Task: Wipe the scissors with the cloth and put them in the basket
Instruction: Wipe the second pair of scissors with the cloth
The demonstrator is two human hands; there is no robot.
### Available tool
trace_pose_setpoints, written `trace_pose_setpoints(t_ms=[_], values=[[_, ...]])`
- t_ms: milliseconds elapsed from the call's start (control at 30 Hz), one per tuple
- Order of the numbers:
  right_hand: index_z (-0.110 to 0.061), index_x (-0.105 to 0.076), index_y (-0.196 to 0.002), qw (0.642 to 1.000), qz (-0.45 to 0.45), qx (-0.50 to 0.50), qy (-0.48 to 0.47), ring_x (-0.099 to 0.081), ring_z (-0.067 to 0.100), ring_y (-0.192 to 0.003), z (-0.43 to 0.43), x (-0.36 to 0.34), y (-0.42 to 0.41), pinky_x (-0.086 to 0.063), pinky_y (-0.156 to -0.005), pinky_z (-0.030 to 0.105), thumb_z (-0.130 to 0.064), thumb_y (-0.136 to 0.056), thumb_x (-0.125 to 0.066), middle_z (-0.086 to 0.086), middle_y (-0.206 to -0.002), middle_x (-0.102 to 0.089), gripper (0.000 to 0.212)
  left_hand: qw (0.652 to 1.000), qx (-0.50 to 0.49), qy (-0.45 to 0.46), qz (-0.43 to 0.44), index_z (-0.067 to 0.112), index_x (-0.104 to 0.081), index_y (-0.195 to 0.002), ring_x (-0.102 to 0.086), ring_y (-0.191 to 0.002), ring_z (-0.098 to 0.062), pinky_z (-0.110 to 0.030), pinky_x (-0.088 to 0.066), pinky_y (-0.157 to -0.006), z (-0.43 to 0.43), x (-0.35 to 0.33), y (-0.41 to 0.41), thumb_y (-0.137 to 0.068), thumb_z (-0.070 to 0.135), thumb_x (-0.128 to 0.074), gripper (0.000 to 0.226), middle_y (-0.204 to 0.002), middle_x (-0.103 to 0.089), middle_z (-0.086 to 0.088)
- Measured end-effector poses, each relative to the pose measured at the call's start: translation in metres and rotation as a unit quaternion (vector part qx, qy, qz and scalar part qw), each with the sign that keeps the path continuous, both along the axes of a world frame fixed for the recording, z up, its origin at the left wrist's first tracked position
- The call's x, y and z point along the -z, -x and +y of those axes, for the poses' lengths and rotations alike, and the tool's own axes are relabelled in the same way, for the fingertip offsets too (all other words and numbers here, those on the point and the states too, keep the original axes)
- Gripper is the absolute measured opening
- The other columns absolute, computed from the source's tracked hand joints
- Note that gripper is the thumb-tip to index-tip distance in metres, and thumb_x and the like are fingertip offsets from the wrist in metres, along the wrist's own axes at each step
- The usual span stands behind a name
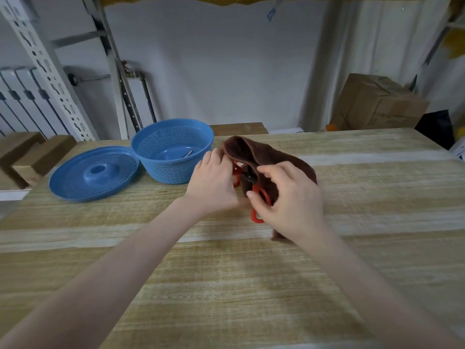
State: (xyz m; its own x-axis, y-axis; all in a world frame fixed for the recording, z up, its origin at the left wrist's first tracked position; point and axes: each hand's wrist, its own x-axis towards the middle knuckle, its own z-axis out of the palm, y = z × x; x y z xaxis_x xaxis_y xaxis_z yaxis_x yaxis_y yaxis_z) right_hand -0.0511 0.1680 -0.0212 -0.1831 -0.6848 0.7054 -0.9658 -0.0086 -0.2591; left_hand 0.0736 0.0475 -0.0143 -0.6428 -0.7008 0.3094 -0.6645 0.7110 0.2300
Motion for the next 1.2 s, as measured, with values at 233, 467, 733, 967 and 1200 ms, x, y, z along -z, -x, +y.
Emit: trace_pose_setpoints(t_ms=[233, 467, 733, 967, 1200], values=[[-0.014, -0.068, -0.101, 0.973, -0.195, -0.025, -0.118, -0.063, 0.012, -0.092, -0.026, -0.016, 0.042, -0.05, -0.084, 0.031, -0.027, -0.098, -0.05, -0.004, -0.104, -0.064, 0.022, 0.999, -0.009, 0.032, -0.036, 0.01, -0.048, -0.106, -0.035, -0.099, -0.016, -0.034, -0.039, -0.096, -0.003, -0.008, -0.009, -0.046, 0.088, -0.061, 0.099, -0.104, -0.036, 0.003], [-0.022, -0.068, -0.097, 0.953, -0.205, 0.033, -0.22, -0.066, 0.013, -0.078, -0.051, -0.028, 0.057, -0.056, -0.076, 0.033, -0.05, -0.082, -0.07, -0.008, -0.084, -0.068, 0.032, 0.991, 0.024, 0.088, -0.095, 0.011, -0.047, -0.111, -0.04, -0.105, -0.02, -0.034, -0.037, -0.096, 0.0, -0.007, -0.006, -0.047, 0.089, -0.061, 0.102, -0.11, -0.04, 0.0], [-0.022, -0.067, -0.08, 0.971, -0.071, 0.092, -0.209, -0.063, 0.024, -0.089, -0.08, -0.048, 0.048, -0.039, -0.066, 0.028, -0.044, -0.083, -0.063, -0.006, -0.08, -0.065, 0.023, 0.987, 0.036, 0.115, -0.102, 0.008, -0.047, -0.117, -0.04, -0.108, -0.022, -0.035, -0.036, -0.098, 0.005, -0.013, -0.002, -0.048, 0.088, -0.062, 0.107, -0.116, -0.042, -0.003], [0.003, -0.068, -0.079, 0.941, -0.255, 0.079, -0.207, -0.067, 0.033, -0.078, -0.075, -0.057, 0.08, -0.055, -0.077, 0.04, -0.025, -0.089, -0.063, 0.019, -0.074, -0.069, 0.03, 0.992, 0.012, 0.078, -0.095, 0.012, -0.048, -0.107, -0.039, -0.101, -0.018, -0.034, -0.039, -0.096, -0.004, -0.014, -0.01, -0.047, 0.088, -0.063, 0.098, -0.109, -0.04, 0.001], [0.002, -0.064, -0.098, 0.937, -0.067, 0.291, -0.182, -0.062, 0.042, -0.099, -0.061, -0.078, 0.11, -0.049, -0.075, 0.039, -0.018, -0.091, -0.061, 0.024, -0.102, -0.066, 0.021, 0.997, -0.017, 0.043, -0.063, 0.013, -0.047, -0.101, -0.033, -0.094, -0.015, -0.034, -0.041, -0.092, -0.009, -0.025, -0.017, -0.044, 0.091, -0.059, 0.097, -0.102, -0.037, 0.002]])
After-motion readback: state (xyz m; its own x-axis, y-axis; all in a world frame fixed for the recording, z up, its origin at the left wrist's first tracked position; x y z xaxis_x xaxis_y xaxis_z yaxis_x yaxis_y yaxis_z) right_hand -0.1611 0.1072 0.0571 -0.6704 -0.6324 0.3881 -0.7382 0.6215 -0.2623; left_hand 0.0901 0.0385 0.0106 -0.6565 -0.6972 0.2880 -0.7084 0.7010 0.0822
